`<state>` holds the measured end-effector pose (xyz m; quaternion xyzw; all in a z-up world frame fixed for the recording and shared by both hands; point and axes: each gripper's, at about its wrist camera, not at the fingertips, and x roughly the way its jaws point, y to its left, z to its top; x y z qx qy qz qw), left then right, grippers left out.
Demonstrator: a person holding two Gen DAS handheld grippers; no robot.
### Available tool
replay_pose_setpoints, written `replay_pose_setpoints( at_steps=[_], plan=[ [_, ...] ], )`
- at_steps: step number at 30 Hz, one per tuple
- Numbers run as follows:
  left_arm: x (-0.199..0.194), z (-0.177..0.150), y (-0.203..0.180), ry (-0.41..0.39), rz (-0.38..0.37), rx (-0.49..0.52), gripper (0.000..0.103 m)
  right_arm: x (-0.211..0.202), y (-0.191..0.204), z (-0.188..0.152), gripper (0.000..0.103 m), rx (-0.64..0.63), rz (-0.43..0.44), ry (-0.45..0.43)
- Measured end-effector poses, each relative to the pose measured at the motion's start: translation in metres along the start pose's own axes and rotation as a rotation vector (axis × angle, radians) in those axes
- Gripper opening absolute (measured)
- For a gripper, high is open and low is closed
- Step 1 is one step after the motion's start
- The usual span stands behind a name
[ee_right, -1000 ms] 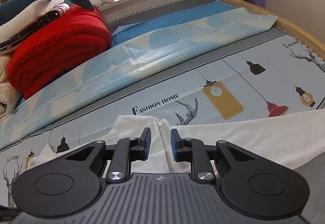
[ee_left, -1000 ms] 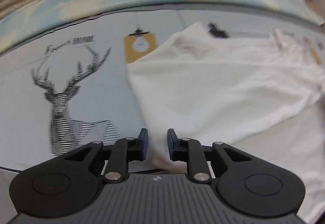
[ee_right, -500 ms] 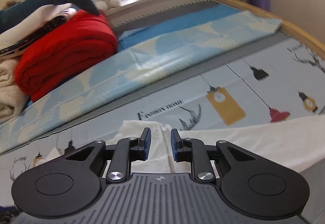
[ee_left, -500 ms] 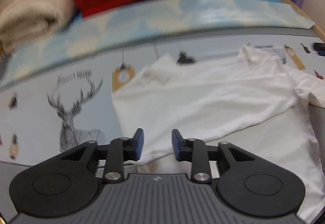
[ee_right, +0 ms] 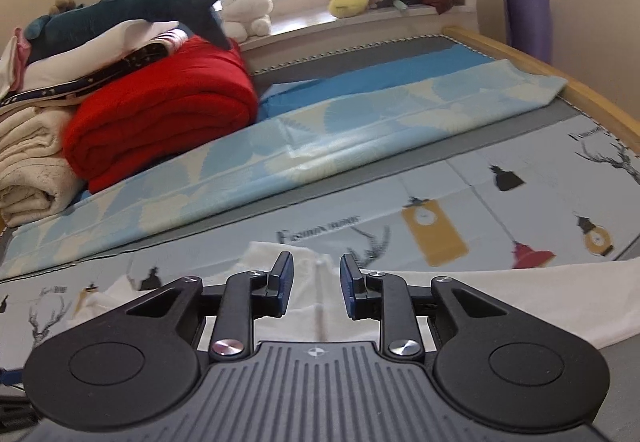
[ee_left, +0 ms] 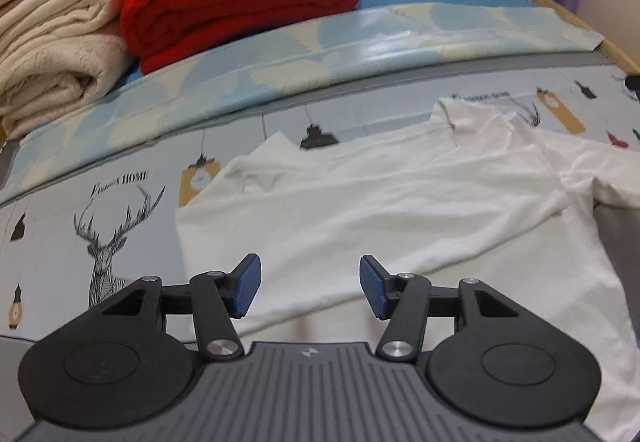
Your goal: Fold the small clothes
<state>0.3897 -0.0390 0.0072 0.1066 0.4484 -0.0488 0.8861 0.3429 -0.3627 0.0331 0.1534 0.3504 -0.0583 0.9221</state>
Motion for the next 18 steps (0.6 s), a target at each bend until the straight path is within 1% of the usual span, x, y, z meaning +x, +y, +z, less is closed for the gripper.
replay_pose_setpoints(
  at_steps=[3,5,7,10,13,18],
  plan=[
    [0.002,0.008,-0.008,-0.017,-0.02,0.019,0.066,0.003,-0.019,0.001,0.027,0.0,-0.039,-0.026],
    [0.01,0.011,-0.013,-0.003,-0.017,0.03,0.066,0.005,-0.026,0.002,0.027,-0.01,-0.07,-0.043],
    [0.016,0.012,-0.014,0.009,-0.018,0.035,0.066,0.008,-0.031,0.002,0.027,-0.008,-0.087,-0.04],
    [0.022,0.016,-0.013,0.015,-0.02,0.029,0.066,0.014,-0.035,0.001,0.027,-0.004,-0.089,-0.017],
    [0.024,0.02,-0.009,0.012,-0.024,0.017,0.066,0.014,-0.038,0.006,0.027,-0.005,-0.088,-0.034],
    [0.028,0.023,-0.003,0.018,-0.018,-0.005,0.066,0.012,-0.058,0.013,0.027,0.08,-0.101,-0.062]
  ],
)
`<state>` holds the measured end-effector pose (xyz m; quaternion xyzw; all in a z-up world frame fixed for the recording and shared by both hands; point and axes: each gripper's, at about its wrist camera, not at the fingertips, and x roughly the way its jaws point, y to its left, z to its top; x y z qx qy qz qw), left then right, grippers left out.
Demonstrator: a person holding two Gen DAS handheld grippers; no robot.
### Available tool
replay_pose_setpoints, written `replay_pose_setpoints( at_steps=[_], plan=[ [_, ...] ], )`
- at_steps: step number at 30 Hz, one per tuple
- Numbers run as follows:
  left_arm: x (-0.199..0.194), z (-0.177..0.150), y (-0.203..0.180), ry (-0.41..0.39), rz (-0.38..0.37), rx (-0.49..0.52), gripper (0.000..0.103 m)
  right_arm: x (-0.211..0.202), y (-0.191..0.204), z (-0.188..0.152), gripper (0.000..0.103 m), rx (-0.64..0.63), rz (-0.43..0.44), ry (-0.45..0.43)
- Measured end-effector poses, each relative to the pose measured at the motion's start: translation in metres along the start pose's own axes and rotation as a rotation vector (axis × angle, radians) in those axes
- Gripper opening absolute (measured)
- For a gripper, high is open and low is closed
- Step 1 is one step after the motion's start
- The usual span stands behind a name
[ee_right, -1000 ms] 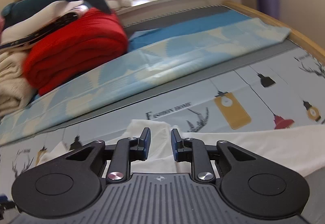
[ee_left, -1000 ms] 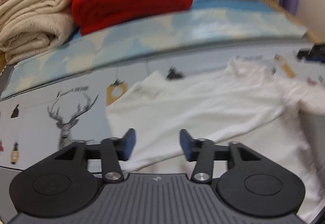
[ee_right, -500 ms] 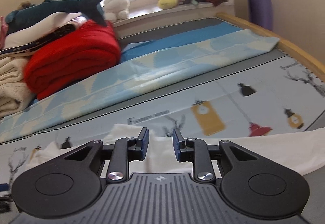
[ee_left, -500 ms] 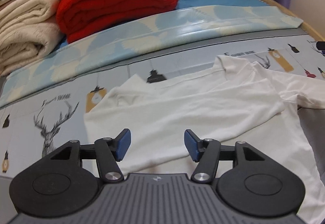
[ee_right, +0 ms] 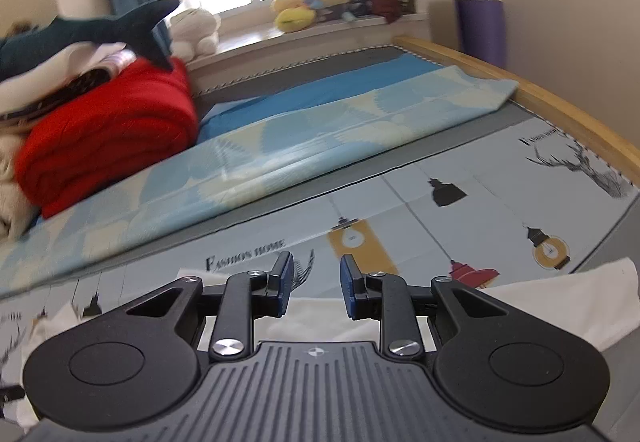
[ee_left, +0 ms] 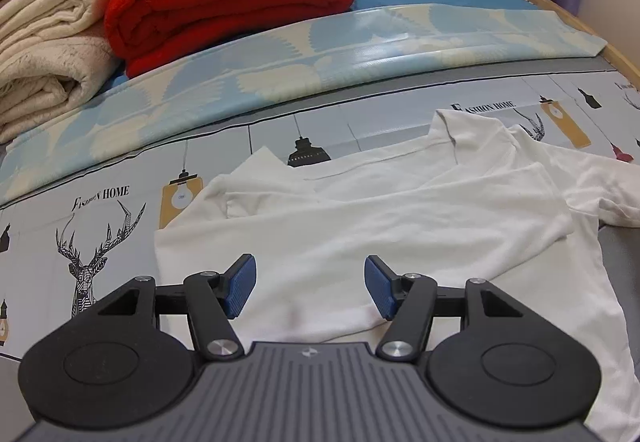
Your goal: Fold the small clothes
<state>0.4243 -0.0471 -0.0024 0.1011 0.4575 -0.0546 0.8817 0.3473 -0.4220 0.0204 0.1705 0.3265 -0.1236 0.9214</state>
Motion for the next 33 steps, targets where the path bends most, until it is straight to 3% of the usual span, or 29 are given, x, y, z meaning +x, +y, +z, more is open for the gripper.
replay_pose_setpoints(
  at_steps=[12,18,21,24,31,33],
  plan=[
    [0.004,-0.004,0.015,0.023,0.024,-0.02,0.066,-0.019,-0.064,0.013,0.036,0.182,-0.015,-0.145],
    [0.003,-0.003,0.017,0.023,0.03,-0.034,0.066,-0.029,-0.137,0.021,0.036,0.332,-0.132,-0.223],
    [0.004,-0.003,0.014,0.025,0.029,-0.025,0.067,-0.026,-0.188,0.009,0.035,0.502,-0.216,-0.197],
    [0.005,-0.003,0.014,0.028,0.031,-0.026,0.067,-0.021,-0.234,-0.012,0.028,0.661,-0.295,-0.154],
    [0.001,-0.002,0.011,0.02,0.028,-0.025,0.069,0.007,-0.299,-0.067,0.028,0.819,-0.477,-0.022],
    [0.001,-0.002,0.011,0.017,0.027,-0.025,0.069,0.017,-0.315,-0.079,0.029,0.883,-0.442,-0.017]
  ],
)
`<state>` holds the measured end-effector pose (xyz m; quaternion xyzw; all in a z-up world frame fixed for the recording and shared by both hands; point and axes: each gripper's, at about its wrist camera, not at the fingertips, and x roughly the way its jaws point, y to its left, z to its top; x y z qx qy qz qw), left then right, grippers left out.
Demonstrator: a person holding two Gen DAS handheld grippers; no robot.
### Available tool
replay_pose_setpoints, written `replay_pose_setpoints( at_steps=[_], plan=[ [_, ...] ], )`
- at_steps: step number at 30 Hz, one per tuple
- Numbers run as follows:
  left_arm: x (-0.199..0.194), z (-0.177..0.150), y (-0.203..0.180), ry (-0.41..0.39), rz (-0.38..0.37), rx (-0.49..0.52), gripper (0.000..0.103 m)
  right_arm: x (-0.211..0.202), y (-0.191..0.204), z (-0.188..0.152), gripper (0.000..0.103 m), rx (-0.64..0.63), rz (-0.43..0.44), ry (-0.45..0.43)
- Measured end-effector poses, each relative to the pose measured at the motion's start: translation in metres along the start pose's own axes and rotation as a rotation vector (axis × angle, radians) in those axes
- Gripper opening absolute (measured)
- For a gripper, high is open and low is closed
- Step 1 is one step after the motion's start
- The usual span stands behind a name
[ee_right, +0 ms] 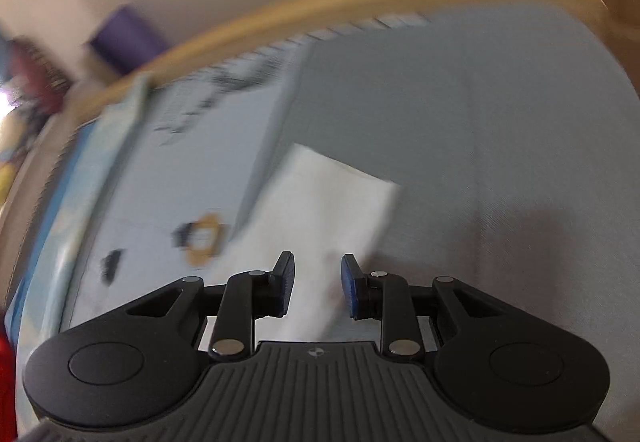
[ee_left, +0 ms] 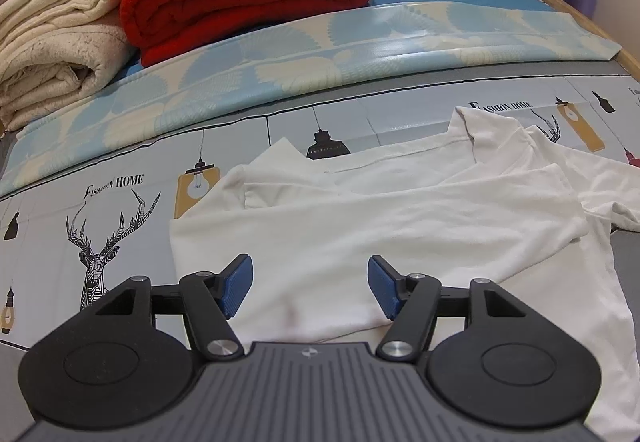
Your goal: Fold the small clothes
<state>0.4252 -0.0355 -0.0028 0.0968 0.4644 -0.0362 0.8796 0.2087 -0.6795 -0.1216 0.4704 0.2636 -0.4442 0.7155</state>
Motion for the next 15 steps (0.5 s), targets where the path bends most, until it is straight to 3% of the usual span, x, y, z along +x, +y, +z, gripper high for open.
replay_pose_setpoints(
  at_steps=[2,5,6,7,8,12,15],
  plan=[
    [0.0,0.0,0.001,-0.004,-0.002,-0.011,0.069,0.015,-0.009,0.0,0.029,0.018,0.033,0.024],
    [-0.001,0.0,0.003,-0.007,-0.008,-0.021,0.069,0.021,-0.016,-0.003,0.022,0.048,0.033,-0.024],
    [-0.002,-0.001,0.004,-0.01,-0.01,-0.019,0.069,0.02,-0.016,-0.004,0.018,0.054,0.027,-0.039],
    [-0.003,-0.001,0.005,-0.013,-0.01,-0.018,0.069,0.018,-0.017,-0.005,0.004,0.054,0.014,-0.051],
    [-0.004,-0.001,0.008,-0.015,-0.007,-0.021,0.069,0.015,-0.015,-0.006,0.0,0.055,0.012,-0.065],
    [-0.007,0.001,0.022,-0.017,0.003,-0.063,0.069,-0.007,0.008,-0.012,0.0,-0.029,0.002,-0.194],
    [-0.011,0.004,0.034,-0.025,0.008,-0.096,0.069,-0.033,0.046,-0.027,0.0,-0.16,0.068,-0.282]
  ],
)
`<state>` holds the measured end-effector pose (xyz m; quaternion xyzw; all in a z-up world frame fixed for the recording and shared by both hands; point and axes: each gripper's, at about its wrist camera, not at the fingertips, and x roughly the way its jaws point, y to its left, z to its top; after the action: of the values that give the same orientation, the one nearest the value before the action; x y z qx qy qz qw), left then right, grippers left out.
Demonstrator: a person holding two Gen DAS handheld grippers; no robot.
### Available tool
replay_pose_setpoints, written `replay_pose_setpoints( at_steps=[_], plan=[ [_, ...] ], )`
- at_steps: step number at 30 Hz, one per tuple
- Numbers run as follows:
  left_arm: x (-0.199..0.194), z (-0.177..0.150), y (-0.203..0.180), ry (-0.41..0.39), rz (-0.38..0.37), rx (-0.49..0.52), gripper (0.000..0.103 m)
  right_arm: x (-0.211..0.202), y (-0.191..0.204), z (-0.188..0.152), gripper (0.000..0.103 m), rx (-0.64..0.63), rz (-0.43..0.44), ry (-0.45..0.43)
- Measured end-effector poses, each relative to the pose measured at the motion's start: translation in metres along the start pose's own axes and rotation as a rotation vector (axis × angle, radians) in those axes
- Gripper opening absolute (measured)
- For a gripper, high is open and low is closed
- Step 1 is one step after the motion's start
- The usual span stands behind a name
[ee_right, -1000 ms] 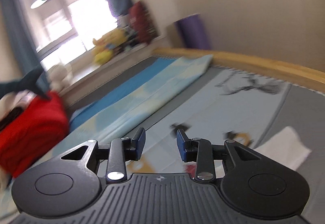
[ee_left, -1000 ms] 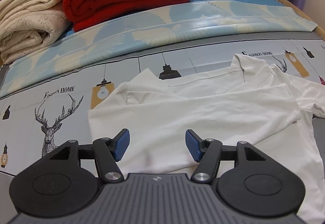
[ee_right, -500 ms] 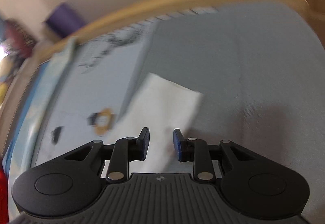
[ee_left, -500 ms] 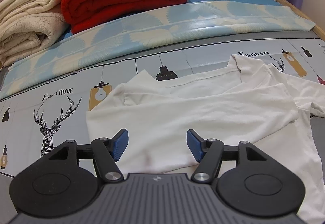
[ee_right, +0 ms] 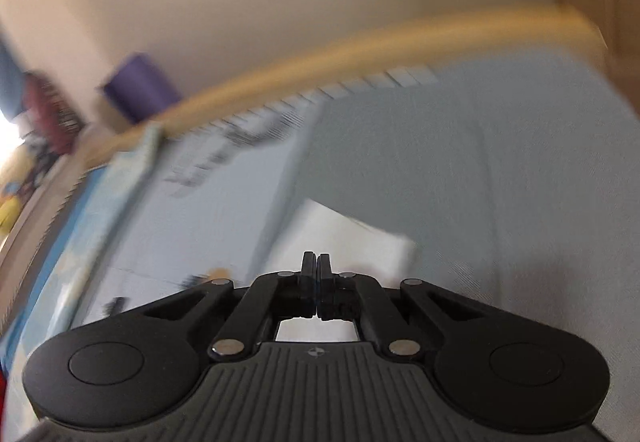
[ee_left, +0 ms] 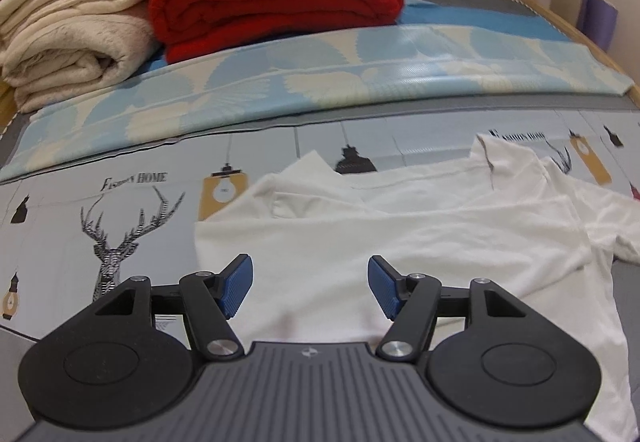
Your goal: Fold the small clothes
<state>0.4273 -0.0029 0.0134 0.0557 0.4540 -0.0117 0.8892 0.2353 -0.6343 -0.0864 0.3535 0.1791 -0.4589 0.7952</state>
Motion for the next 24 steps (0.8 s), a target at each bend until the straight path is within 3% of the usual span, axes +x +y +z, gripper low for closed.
replay_pose_setpoints(
  at_steps=[2,5,7,8,10,13,18,20,21,24],
  plan=[
    [-0.003,0.002,0.01,-0.007,-0.004,-0.031,0.069,-0.011,0.013,-0.004,0.0,0.016,0.035,0.003],
    [-0.006,0.004,0.024,-0.006,-0.009,-0.073,0.069,-0.009,0.006,-0.015,0.001,0.059,-0.063,0.038],
    [-0.007,0.003,0.03,0.001,-0.016,-0.082,0.069,0.002,-0.008,-0.019,0.009,0.115,-0.123,0.087],
    [-0.008,0.002,0.031,0.002,-0.02,-0.08,0.069,0.007,-0.015,-0.019,0.016,0.124,-0.139,0.1],
    [-0.008,0.001,0.033,0.005,-0.022,-0.074,0.07,0.013,-0.027,-0.022,0.051,0.135,-0.152,0.134],
    [-0.005,0.0,0.033,0.014,-0.018,-0.074,0.07,0.02,-0.049,-0.025,0.05,0.184,-0.186,0.164],
    [0.0,-0.003,0.025,0.028,-0.009,-0.048,0.07,0.033,-0.051,-0.022,0.05,0.186,-0.151,0.142],
    [0.001,-0.004,0.024,0.029,-0.003,-0.039,0.07,0.04,-0.05,-0.021,0.025,0.189,-0.117,0.147],
    [0.002,-0.005,0.024,0.031,0.001,-0.038,0.07,0.043,-0.049,-0.022,0.005,0.196,-0.104,0.157],
    [0.004,-0.004,0.029,0.033,0.012,-0.054,0.07,0.025,-0.031,-0.013,0.004,0.148,-0.118,0.079]
  ],
)
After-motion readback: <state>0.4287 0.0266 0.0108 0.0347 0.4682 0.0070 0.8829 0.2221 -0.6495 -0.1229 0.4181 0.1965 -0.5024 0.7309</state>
